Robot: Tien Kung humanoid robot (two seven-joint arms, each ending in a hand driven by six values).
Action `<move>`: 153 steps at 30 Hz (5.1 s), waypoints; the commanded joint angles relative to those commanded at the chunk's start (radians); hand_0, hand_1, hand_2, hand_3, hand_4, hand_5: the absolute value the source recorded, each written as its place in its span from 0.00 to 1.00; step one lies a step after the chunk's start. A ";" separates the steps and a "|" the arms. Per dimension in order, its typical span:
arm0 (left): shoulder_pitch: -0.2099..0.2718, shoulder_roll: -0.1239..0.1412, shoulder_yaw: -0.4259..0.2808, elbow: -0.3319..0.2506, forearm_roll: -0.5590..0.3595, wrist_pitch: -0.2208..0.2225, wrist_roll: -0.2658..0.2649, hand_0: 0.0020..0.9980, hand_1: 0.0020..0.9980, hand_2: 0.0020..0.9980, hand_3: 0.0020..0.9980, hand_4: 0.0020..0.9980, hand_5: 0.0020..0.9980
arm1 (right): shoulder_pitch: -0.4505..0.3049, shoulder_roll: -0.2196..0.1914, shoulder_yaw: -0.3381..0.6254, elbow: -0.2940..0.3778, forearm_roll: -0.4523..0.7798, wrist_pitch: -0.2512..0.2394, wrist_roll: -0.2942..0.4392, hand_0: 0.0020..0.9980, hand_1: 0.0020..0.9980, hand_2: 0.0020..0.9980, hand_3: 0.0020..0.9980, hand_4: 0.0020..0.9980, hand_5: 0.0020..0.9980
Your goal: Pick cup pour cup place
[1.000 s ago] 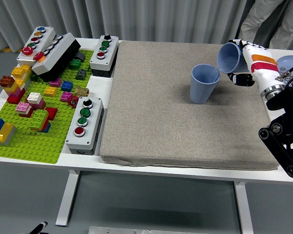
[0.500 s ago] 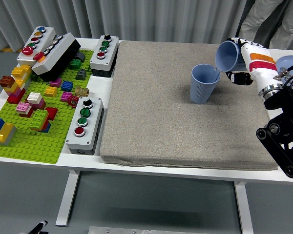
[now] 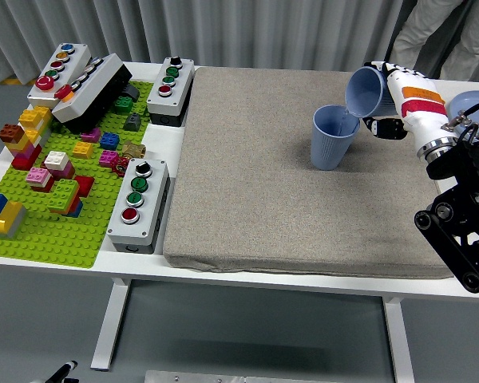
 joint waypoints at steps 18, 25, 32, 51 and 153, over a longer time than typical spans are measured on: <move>0.003 0.001 -0.003 0.000 0.004 0.000 0.001 0.82 0.80 0.89 0.79 0.64 0.98 | 0.016 -0.012 -0.054 0.004 -0.010 -0.006 -0.007 0.73 0.67 0.55 0.57 0.67 0.08; 0.003 0.002 -0.003 0.000 0.004 0.000 0.001 0.82 0.80 0.89 0.79 0.64 0.98 | 0.034 -0.029 -0.090 -0.001 -0.013 -0.005 -0.012 0.73 0.67 0.55 0.57 0.67 0.08; 0.004 0.003 -0.003 0.000 0.003 0.001 0.001 0.82 0.80 0.89 0.79 0.64 0.99 | 0.042 -0.038 -0.109 0.004 -0.017 -0.006 -0.016 0.73 0.67 0.55 0.57 0.67 0.08; 0.000 0.004 -0.003 0.000 0.001 0.001 0.001 0.82 0.80 0.89 0.79 0.64 0.99 | 0.064 -0.063 -0.148 0.003 -0.048 -0.010 -0.027 0.74 0.67 0.55 0.57 0.68 0.08; 0.006 -0.003 0.009 0.000 -0.005 -0.001 0.003 0.82 0.81 0.89 0.79 0.64 0.99 | -0.025 -0.014 0.236 -0.041 1.285 0.108 0.158 0.77 0.67 0.54 0.55 0.67 0.00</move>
